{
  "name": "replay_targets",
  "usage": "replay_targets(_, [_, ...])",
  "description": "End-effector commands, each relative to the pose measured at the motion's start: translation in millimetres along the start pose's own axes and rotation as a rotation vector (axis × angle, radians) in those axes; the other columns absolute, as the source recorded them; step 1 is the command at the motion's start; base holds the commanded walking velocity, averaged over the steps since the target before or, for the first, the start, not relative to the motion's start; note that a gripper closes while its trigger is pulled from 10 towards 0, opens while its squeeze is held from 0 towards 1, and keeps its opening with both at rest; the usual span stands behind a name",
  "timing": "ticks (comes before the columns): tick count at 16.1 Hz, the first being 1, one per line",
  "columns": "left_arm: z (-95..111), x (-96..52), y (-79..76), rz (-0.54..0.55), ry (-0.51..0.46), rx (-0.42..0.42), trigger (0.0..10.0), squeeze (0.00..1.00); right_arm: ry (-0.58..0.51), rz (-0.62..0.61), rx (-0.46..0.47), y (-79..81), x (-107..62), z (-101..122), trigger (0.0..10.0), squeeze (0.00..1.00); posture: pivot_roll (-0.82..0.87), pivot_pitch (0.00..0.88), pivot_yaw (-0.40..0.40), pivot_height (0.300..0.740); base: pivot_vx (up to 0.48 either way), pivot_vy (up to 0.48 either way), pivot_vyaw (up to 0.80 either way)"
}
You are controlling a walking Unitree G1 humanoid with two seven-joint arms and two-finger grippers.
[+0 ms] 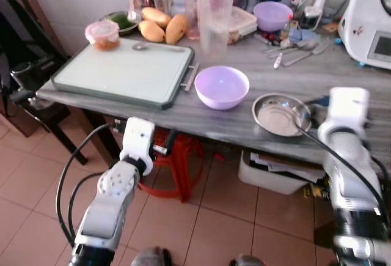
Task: Setting the table
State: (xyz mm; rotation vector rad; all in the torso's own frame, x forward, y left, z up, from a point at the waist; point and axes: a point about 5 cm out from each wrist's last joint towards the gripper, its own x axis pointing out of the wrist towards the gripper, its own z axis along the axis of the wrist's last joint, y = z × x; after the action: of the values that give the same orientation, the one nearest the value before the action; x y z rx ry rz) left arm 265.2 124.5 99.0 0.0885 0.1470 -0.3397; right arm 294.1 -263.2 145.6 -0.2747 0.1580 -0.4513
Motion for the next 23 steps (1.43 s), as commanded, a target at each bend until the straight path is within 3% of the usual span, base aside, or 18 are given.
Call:
replay_targets(1, [3.3, -1.8, 1.3, 0.0, -0.015, 0.01, 10.0, 0.0, -0.031, -0.068, 0.001, -5.9, -7.5, 2.6, 10.0, 0.27, -0.05, 0.0, 0.042, 0.74, 0.0, 0.0, 0.0])
replay_targets(3, [4.0, -6.8, 1.1, -0.009, -0.014, 0.003, 10.0, 0.0, 0.023, -0.145, -0.025, -8.9, -18.0, -12.8, 10.0, 0.27, -0.04, 0.0, 0.05, 0.74, 0.0, 0.0, 0.0])
replay_targets(7, [1.8, -18.1, 0.6, -0.019, 0.009, 0.003, 10.0, 0.0, 0.102, -0.135, -0.001, -4.7, -22.3, -24.9, 10.0, 0.27, -0.03, 0.008, 0.063, 0.74, 0.0, 0.0, 0.0])
replay_targets(11, [1.8, -26.5, 0.7, -0.027, 0.033, 0.007, 10.0, 0.0, 0.119, -0.019, 0.044, 1.3, -0.7, -18.9, 10.0, 0.27, -0.01, 0.048, 0.069, 0.74, 0.0, 0.0, 0.0])
replay_targets(14, [1.9, -30.2, 2.4, -0.025, 0.046, 0.009, 10.0, 0.0, -0.005, -0.004, -0.011, -1.7, 12.7, 10.9, 10.0, 0.27, 0.0, 0.057, 0.072, 0.74, 0.0, 0.0, 0.0])
replay_targets(18, [2.6, -31.1, 0.9, -0.029, 0.056, 0.007, 10.0, 0.0, 0.051, 0.018, 0.01, 1.4, 22.5, 5.8, 10.0, 0.26, 0.01, 0.058, 0.07, 0.74, 0.0, 0.0, 0.0])
replay_targets(19, [2.5, -31.3, 0.5, -0.03, 0.06, 0.007, 10.0, 0.0, 0.067, 0.041, 0.013, 4.1, 25.3, 4.6, 10.0, 0.21, 0.01, 0.059, 0.07, 0.74, 0.0, 0.0, 0.0])
replay_targets(20, [1.9, -32.3, 0.2, -0.031, 0.069, 0.008, 10.0, 0.0, 0.109, 0.118, 0.01, 13.7, 32.2, 1.7, 10.0, 0.09, 0.01, 0.061, 0.069, 0.74, 0.0, 0.0, 0.0])
replay_targets(21, [1.9, -32.5, 0.1, -0.031, 0.07, 0.009, 10.0, 0.0, 0.111, 0.137, 0.01, 15.8, 33.5, 2.3, 10.0, 0.06, 0.01, 0.062, 0.069, 0.74, 0.0, 0.0, 0.0])
replay_targets(23, [1.1, -33.2, 0.0, -0.03, 0.076, 0.012, 10.0, 0.0, 0.111, 0.293, 0.01, 34.9, 39.0, 7.6, 10.0, 0.04, 0.01, 0.064, 0.065, 0.74, 0.0, 0.0, 0.0])
